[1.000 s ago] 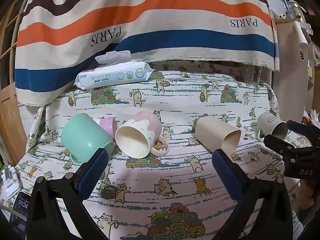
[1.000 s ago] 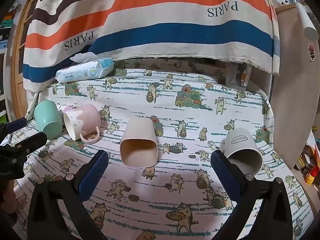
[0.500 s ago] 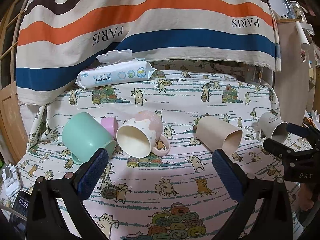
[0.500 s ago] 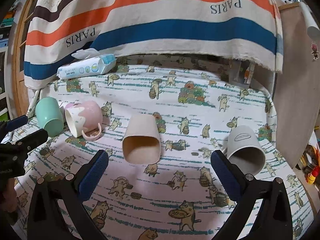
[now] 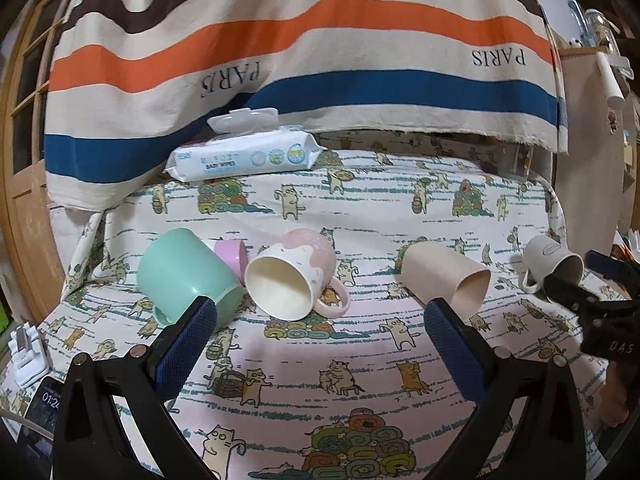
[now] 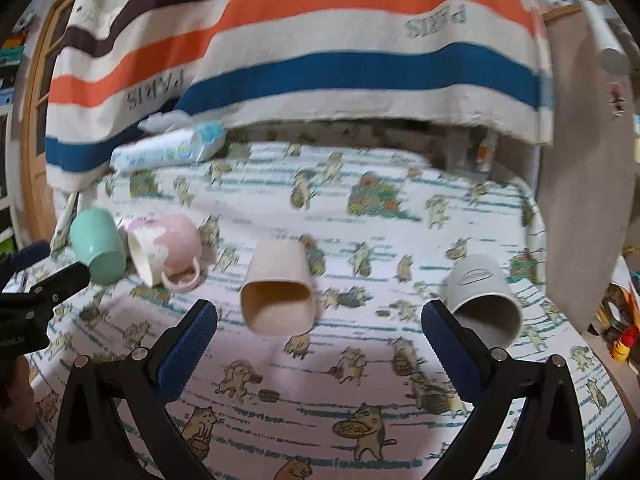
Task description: Flip cup upside down
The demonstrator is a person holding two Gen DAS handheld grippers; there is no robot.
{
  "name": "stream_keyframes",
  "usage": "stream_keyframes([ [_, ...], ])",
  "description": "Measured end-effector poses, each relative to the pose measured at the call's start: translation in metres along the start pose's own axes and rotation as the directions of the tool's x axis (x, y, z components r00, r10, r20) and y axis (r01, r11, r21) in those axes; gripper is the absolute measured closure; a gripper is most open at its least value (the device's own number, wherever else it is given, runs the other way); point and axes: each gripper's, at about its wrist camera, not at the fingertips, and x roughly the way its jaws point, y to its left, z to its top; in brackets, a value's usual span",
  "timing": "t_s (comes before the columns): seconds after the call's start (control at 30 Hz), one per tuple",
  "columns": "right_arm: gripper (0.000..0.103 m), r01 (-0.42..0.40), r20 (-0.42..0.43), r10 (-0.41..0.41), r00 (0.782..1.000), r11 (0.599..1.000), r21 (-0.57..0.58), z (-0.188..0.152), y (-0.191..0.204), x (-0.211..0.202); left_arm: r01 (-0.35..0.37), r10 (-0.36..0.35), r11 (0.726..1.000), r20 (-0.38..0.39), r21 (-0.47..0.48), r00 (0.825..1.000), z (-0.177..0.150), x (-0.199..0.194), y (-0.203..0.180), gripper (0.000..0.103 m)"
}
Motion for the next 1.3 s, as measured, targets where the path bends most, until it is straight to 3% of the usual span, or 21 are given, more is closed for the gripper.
stream_keyframes([
  [0.07, 0.000, 0.015, 0.038, -0.016, 0.999, 1.000, 0.021, -0.001, -0.004, -0.008, -0.012, 0.012, 1.000, 0.011, -0.010, 1.000, 0.000, -0.003, 0.002, 0.000],
  [0.13, 0.000, 0.045, 0.018, -0.046, 0.999, 0.999, 0.024, 0.001, -0.005, -0.005, -0.028, 0.028, 1.000, 0.018, -0.011, 0.999, 0.000, -0.005, 0.003, 0.000],
  [1.3, 0.000, 0.034, 0.028, -0.035, 0.999, 0.999, 0.020, 0.001, -0.006, -0.005, -0.012, 0.012, 1.000, -0.018, 0.005, 1.000, -0.001, 0.003, -0.001, 0.000],
])
